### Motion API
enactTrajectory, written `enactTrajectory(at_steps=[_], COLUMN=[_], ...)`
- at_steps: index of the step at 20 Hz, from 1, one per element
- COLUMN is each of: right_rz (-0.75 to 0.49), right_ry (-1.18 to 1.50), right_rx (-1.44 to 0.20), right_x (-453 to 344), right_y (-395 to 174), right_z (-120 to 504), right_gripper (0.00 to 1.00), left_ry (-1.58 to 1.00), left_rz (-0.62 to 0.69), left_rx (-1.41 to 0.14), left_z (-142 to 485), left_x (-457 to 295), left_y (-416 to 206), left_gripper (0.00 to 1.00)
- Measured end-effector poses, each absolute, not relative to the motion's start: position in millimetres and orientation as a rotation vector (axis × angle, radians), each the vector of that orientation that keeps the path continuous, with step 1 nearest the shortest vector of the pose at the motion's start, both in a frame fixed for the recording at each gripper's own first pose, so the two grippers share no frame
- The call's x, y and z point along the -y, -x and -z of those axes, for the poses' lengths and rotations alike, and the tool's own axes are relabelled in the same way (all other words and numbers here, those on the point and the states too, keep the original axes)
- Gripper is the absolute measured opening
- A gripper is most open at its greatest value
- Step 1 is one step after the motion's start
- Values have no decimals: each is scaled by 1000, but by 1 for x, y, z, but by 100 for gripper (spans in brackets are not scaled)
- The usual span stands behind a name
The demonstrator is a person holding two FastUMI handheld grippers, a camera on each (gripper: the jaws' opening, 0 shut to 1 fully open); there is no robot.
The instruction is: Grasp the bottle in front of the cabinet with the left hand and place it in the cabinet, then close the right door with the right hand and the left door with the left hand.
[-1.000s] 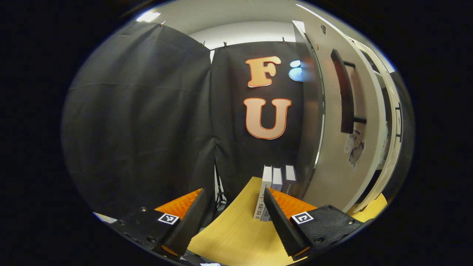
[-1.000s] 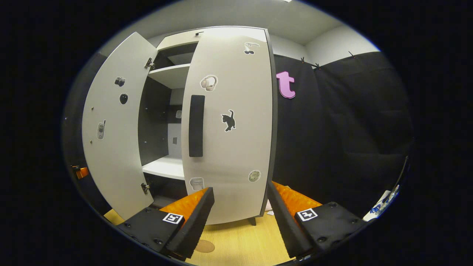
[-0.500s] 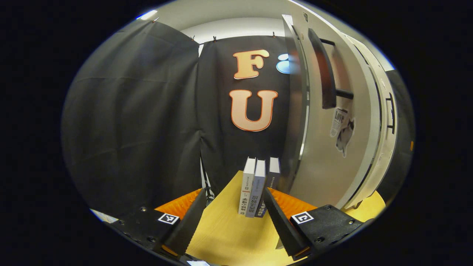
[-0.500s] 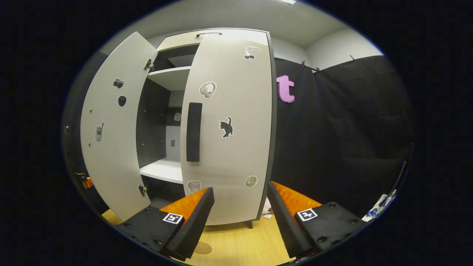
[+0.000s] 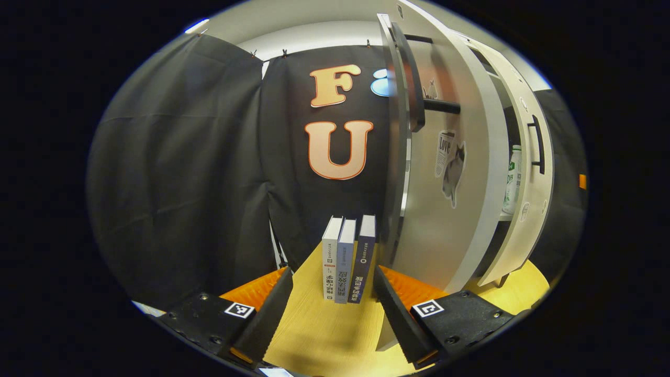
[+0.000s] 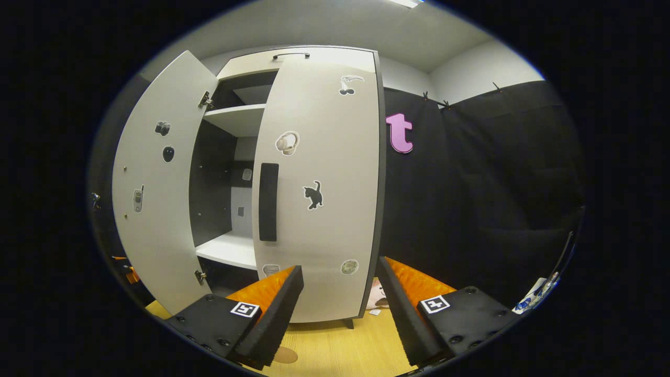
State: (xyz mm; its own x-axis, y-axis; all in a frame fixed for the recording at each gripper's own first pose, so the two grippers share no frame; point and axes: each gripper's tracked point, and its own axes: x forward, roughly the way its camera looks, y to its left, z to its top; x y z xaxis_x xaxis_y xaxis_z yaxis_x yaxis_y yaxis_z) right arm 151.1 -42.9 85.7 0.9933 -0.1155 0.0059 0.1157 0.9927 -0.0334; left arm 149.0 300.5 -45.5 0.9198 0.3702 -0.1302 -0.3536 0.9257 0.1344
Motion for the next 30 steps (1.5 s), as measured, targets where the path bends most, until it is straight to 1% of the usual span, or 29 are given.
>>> enactTrajectory(at_steps=[7,18,23,24,26,27,30], right_rz=[121,111,65,53,38,31,23], right_ry=[48,70,93,90,83,82,98], right_rx=[3,0,-4,-8,-9,-12,-3], right_x=[45,66,75,76,81,84,96], right_y=[-151,-156,-175,-179,-186,-188,-194], right_z=[-83,-85,-81,-80,-80,-80,-82], right_gripper=[95,95,96,96,96,96,96], left_ry=[-101,-61,-89,-73,-45,-40,-44], left_rz=[-346,-188,-210,-207,-212,-214,-210], left_rx=[-174,-212,-215,-219,-226,-225,-228], left_z=[51,68,70,73,78,79,83], left_x=[-282,-200,-186,-181,-174,-170,-159], left_y=[-153,-184,-203,-206,-214,-219,-233], left_gripper=[95,95,95,92,98,95,95])
